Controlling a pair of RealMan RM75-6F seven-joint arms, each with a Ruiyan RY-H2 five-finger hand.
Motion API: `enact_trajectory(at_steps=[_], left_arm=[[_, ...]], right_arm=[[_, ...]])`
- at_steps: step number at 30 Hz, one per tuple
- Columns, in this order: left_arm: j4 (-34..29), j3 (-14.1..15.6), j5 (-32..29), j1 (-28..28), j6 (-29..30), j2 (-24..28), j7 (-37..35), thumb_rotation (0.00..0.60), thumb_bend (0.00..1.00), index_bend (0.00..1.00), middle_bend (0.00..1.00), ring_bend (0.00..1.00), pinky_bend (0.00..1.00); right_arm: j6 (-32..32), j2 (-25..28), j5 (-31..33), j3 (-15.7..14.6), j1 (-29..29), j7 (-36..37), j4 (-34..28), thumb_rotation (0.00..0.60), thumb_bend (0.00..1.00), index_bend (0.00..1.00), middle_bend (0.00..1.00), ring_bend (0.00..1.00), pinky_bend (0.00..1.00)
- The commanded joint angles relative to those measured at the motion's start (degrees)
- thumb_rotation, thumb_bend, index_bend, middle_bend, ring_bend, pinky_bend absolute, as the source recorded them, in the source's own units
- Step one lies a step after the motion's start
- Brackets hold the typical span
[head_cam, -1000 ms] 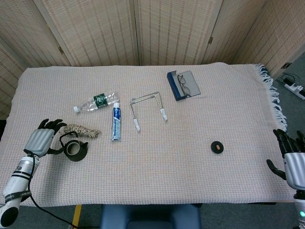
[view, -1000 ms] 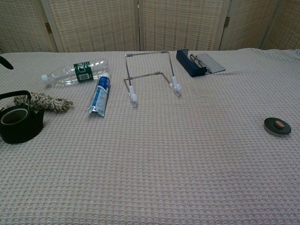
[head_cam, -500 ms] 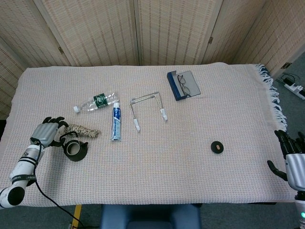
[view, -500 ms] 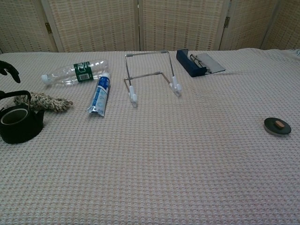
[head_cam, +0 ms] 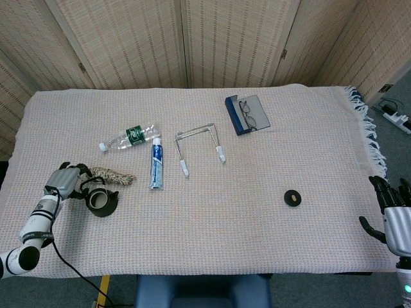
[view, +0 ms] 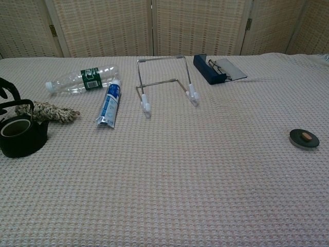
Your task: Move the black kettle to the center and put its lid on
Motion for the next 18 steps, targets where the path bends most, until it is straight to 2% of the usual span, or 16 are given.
enact_trajectory(at_steps=[1,7,11,18], left_arm=[[0.70,0.24,0.29,-0.18,-0.44,-0.53,-0.76,0.600,0.41,0.33,0.20,0.21,0.00],[2.03,1.10,-0.51,-1.03,-0.86,-1.43,-0.46,0.600,0.41,0.36,0.23,0.24,0.00],[2.25,1.30,-0.05,-1.01,-0.27,-1.85,-1.07,0.600,0.41,0.45,0.30,0.31,0.00],[2.88,1.19,2.99,-0.02,2.14,-2.72,-3.08,0.600,0.45,0.55,0.37,0.37,0.00]], right_arm=[[0.04,-0.04,0.11,0.02,-0.07,0.04,0.07,0.600,0.28,0.08,0.15,0.25,0.02],[-0.08,0.05,0.59,0.13,-0.18,0.32,0.05,0.600,0.28,0.09,0.15,0.25,0.02],[-0.27,-0.04,0.72,0.14,-0.15,0.45,0.11,0.600,0.28,0.09,0.15,0.25,0.02],[-0.40,-0.10,0.84,0.26,-0.07,0.42,0.13,0.600,0.28,0.10,0.15,0.25,0.02]])
